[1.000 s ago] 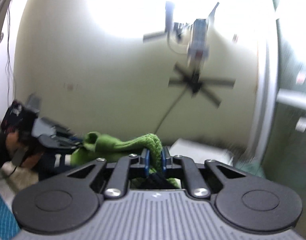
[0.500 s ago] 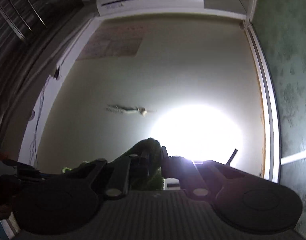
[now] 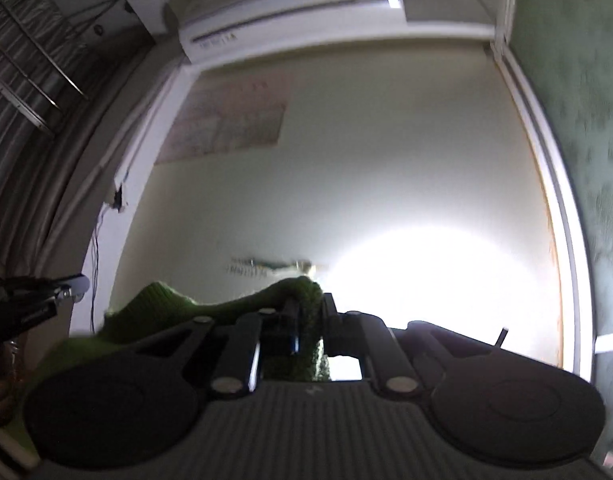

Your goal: Fold small clothes

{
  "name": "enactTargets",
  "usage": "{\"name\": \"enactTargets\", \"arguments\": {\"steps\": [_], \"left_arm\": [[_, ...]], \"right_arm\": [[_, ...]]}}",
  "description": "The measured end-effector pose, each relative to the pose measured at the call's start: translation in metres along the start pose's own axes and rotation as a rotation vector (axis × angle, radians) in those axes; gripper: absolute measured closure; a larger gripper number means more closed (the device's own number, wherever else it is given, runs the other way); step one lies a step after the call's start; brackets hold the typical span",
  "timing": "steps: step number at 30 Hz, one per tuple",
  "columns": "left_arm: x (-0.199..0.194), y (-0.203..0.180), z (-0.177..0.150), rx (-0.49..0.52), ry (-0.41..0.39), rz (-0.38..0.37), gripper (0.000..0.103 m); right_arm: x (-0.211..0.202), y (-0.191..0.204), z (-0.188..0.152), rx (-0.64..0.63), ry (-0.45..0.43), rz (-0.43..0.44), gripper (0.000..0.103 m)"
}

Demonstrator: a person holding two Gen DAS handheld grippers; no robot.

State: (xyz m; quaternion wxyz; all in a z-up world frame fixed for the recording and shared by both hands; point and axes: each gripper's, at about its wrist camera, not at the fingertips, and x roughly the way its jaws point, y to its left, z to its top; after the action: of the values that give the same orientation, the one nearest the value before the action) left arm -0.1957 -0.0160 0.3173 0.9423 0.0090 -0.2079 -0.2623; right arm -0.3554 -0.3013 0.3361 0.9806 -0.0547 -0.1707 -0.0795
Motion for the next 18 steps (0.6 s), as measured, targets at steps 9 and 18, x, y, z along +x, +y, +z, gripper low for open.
{"name": "enactTargets", "arguments": {"steps": [9, 18], "left_arm": [[0.115, -0.035, -0.219, 0.090, 0.563, -0.061, 0.096], [0.065, -0.062, -0.389, -0.127, 1.080, -0.383, 0.038]], "right_arm": [[0.160, -0.035, -0.242, 0.027, 0.510, -0.165, 0.063], [0.122, -0.108, -0.429, 0.355, 0.843, -0.241, 0.060]]}}
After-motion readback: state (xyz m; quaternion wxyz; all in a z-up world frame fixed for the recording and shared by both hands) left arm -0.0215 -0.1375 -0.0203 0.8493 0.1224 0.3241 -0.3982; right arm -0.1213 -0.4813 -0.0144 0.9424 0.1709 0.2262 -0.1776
